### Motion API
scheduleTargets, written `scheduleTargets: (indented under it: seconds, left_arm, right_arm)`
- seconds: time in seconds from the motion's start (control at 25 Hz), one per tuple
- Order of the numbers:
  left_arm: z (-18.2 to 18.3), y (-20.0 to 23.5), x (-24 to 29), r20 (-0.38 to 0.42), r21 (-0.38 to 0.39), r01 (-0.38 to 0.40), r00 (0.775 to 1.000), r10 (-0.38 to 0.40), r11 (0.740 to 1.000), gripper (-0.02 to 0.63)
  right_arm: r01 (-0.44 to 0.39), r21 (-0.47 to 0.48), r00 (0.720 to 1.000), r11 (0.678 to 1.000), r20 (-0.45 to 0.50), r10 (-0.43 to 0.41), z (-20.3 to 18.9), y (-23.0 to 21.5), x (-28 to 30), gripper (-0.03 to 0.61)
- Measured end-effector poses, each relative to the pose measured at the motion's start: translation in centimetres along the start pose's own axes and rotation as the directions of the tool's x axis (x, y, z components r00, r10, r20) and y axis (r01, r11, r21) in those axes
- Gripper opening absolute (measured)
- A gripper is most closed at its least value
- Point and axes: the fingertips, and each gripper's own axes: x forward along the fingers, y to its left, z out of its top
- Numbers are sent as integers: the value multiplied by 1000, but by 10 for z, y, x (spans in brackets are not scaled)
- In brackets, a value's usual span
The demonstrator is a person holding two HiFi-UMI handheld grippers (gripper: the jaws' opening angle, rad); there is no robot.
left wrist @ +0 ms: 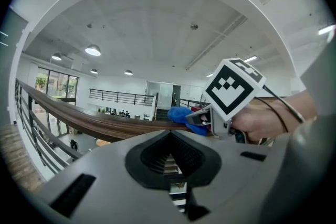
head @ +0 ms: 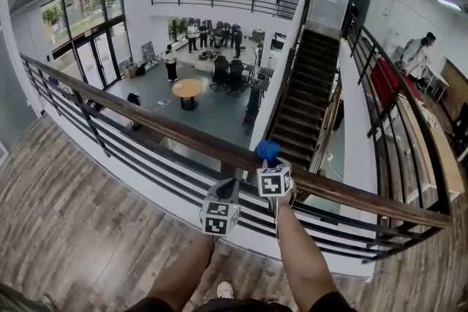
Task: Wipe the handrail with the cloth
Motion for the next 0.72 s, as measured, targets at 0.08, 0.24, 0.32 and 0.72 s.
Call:
scheduleTargets:
  seconds: [0.08, 0.24, 0.32, 0.72]
  left_arm:
    - [1, -9, 2, 1, -1, 18, 1000, -18, 1000, 5]
    - [8, -36, 16, 11, 10, 51, 999, -51, 999, 5]
    - [13, -54, 24, 12, 20, 70, 997, -71, 997, 3]
    - [20, -153, 69, -6, 34, 142, 990, -142, 989, 5]
  right_arm:
    - [24, 12, 1000, 1000, -7, -24, -7, -10, -6, 86]
    - [60, 50, 998, 997, -27, -58, -21, -43, -18, 87]
    - [71, 80, 997, 994, -31, -69, -31, -63, -25, 86]
    - [120, 146, 992, 982, -43, -115, -88, -170, -73, 87]
